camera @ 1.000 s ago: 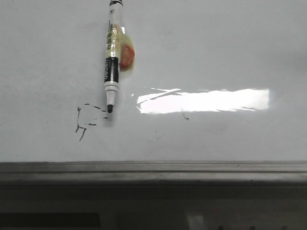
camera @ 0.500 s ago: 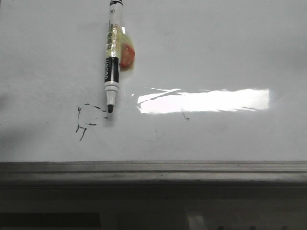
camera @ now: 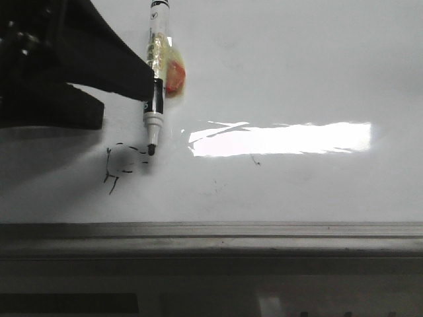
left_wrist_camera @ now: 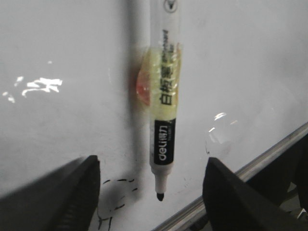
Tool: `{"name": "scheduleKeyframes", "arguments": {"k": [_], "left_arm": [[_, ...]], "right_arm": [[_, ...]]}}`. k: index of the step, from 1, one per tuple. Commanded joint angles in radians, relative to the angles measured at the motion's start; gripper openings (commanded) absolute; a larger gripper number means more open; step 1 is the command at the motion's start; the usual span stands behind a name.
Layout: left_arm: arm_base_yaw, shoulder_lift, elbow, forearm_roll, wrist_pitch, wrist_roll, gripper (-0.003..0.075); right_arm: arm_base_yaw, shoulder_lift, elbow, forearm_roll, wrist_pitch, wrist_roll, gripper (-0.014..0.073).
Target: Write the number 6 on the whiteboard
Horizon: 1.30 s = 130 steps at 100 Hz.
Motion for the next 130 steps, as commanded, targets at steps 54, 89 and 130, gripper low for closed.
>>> {"name": "scheduleKeyframes", "arguments": {"k": [54,89,130], "left_arm": [[-0.013,0.086,-0.034,-0.115,-0.106,0.001,-0.0018],[-0.013,-0.078,-0.034,-0.069,0.134,0.32,-0.002],[-0.013,-0.139,-0.034,-0.279,0.463,0.944,-0.002]], "right_arm": [[-0.004,0.022,-0.034,0.052,-0.086,-0.012,0.0417],[-0.004,0.041,-0.046,0.567,-0.029,-0.565,0.0417],[0.151,0.207,-0.048,1.039,0.266,-1.175,0.0417]]}}
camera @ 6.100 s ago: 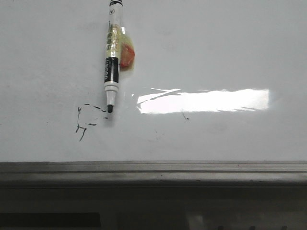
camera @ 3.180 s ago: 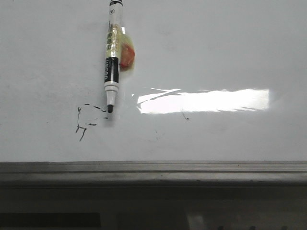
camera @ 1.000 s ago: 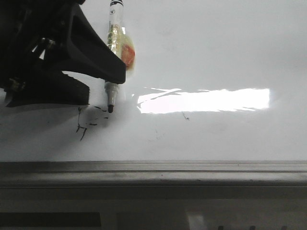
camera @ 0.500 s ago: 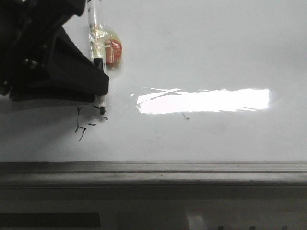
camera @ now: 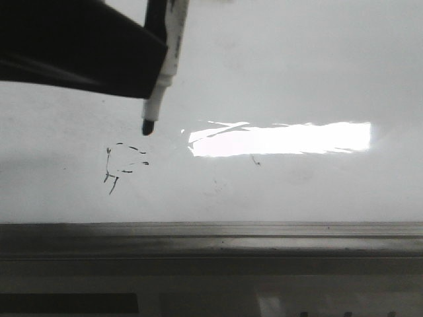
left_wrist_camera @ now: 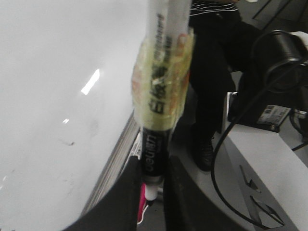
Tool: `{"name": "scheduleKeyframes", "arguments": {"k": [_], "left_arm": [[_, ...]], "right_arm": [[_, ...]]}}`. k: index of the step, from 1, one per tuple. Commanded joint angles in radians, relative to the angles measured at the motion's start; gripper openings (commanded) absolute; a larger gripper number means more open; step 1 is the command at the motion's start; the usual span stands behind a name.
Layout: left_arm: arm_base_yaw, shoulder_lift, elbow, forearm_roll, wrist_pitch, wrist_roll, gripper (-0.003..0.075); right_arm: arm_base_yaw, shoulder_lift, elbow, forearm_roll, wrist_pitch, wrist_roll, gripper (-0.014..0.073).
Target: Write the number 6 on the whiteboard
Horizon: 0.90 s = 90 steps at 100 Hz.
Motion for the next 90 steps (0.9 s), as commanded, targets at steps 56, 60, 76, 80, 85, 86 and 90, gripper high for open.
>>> {"name": "scheduleKeyframes", "arguments": {"k": [56,60,76,80,85,86,90], "left_arm": [[-0.001,-0.017,-0.025,-0.122,0.12,0.163,-0.002],[-0.001,-0.017,-0.025,-0.122,0.122,0.163,-0.002],[-0.001,-0.017,-0.025,-0.122,0.122,0.163,-0.002],[-0.001,-0.017,-0.025,-0.122,0.122,0.163,-0.002],[-0.001,-0.017,-0.025,-0.122,0.122,0.163,-0.002],[-0.001,-0.017,-0.025,-0.122,0.122,0.163,-0.002],[-0.001,-0.017,-0.025,-0.122,0.122,0.163,-0.002]], "right_arm": [[0.386,0.369,-0.19,0.077,-0.017,-0.285,0.0419],[0.413,0.392,-0.202,0.077,-0.047,-0.288,0.0419],[0.483,0.479,-0.252,0.07,-0.123,-0.332,0.0419],[0.492,0.499,-0.259,0.07,-0.136,-0.332,0.0419],[0.499,0.52,-0.269,0.068,-0.136,-0.332,0.0419],[0.501,0.525,-0.271,0.068,-0.136,-0.332,0.0419],[0.501,0.537,-0.272,0.068,-0.134,-0.332,0.0419]]}}
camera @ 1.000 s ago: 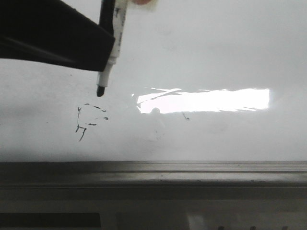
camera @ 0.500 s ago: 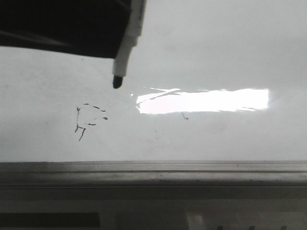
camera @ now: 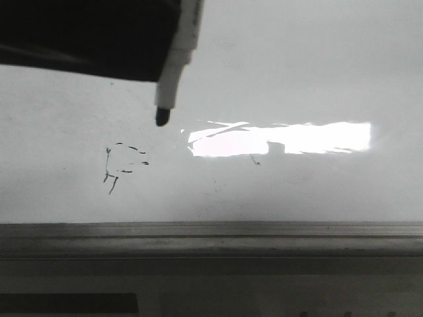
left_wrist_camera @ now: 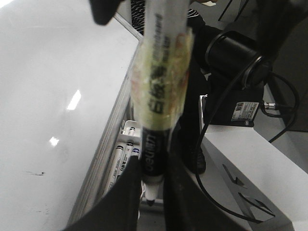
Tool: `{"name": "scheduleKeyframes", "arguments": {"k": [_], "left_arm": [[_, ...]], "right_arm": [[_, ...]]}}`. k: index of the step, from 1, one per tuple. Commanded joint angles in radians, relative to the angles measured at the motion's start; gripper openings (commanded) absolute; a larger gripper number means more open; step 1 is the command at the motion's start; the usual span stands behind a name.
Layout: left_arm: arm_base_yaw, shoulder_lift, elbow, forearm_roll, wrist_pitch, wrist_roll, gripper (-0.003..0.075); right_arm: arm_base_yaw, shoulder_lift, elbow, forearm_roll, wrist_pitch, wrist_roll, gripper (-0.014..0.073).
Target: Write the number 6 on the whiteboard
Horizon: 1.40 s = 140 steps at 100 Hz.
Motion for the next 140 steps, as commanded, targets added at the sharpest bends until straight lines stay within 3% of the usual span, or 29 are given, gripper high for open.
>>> {"name": "scheduleKeyframes", "arguments": {"k": [1,16,43,71,78,93,99,118,140], "left_arm": [[-0.001,-0.015,-0.025,-0.061,0.02,0.002,-0.002],[-0.001,-0.015,-0.025,-0.061,0.04,0.002,-0.002],[-0.001,-0.015,-0.025,-0.061,0.063,0.002,-0.002],[-0.001,-0.017,-0.025,-0.063,0.054,0.002,0.0004],[-0.001,-0.025,-0.025,-0.076,0.043,0.002,0.0096],[-0.001,-0.08,-0.025,-0.152,-0.022,0.002,0.0422],[-0.001,-0.114,-0.025,-0.165,-0.05,0.002,0.0483],[-0.001,-0.287,-0.013,-0.15,-0.19,-0.071,0.0403],[-0.001,-0.502,0.078,-0.159,-0.486,-0.191,0.0267]], "right_arm": [[0.007,0.027,-0.043,0.046,-0.028,-0.017,0.0419],[0.007,0.05,-0.043,0.056,-0.028,-0.017,0.0374],[0.007,0.052,-0.043,0.065,0.032,-0.017,-0.007],[0.007,0.05,-0.043,0.061,0.01,-0.015,-0.0061],[0.007,0.048,-0.041,0.04,-0.004,-0.015,-0.0061],[0.007,0.01,-0.017,-0.004,-0.017,-0.015,-0.006],[0.007,-0.023,0.008,-0.004,-0.037,-0.015,-0.006],[0.007,-0.168,0.104,-0.011,-0.162,-0.015,-0.006],[0.007,-0.307,0.197,-0.073,-0.511,-0.015,-0.006]]}}
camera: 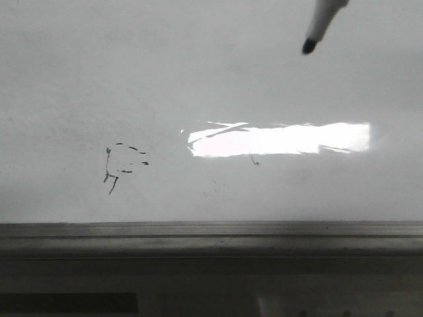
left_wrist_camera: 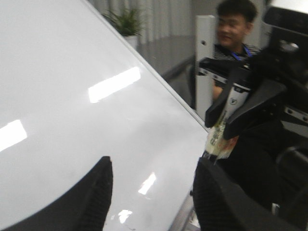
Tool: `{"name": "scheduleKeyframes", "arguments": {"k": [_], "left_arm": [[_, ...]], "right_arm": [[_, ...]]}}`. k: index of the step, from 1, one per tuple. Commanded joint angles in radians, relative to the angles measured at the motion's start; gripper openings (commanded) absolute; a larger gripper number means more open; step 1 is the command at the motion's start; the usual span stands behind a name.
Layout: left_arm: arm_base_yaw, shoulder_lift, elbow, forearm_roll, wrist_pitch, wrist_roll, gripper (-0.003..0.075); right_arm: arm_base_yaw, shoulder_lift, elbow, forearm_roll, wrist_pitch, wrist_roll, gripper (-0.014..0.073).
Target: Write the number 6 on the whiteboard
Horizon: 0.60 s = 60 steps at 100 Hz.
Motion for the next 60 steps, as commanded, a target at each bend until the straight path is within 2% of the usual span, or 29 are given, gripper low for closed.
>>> {"name": "scheduleKeyframes", "arguments": {"k": [1,11,23,47,60], "left_arm": [[-0.001,-0.065,0.016,-0.052,-0.118,-0.04,0.0264],[-0.001,-0.136,0.073,-0.094,-0.219,-0.04,0.0211],[-0.001,-0.2,0.132,-0.139,-0.292,-0.04,0.0157],[-0.001,-0.216,0.191,-0.139,-0.268,-0.04,-0.0018],[-0.001,-0.216,0.196,-0.139,-0.25,-0.04,-0.002]], "right_arm": [[0.003,-0.031,-0.006,-0.02,-0.208,-0.01,-0.006],[0.003,-0.03,-0.006,-0.064,-0.274,-0.01,-0.0062],[0.003,0.002,-0.008,-0.06,-0.234,-0.01,-0.0067],[0.003,0.052,-0.008,-0.054,-0.181,-0.01,-0.0067],[0.003,0.091,-0.014,-0.054,-0.209,-0.043,-0.0067]]}}
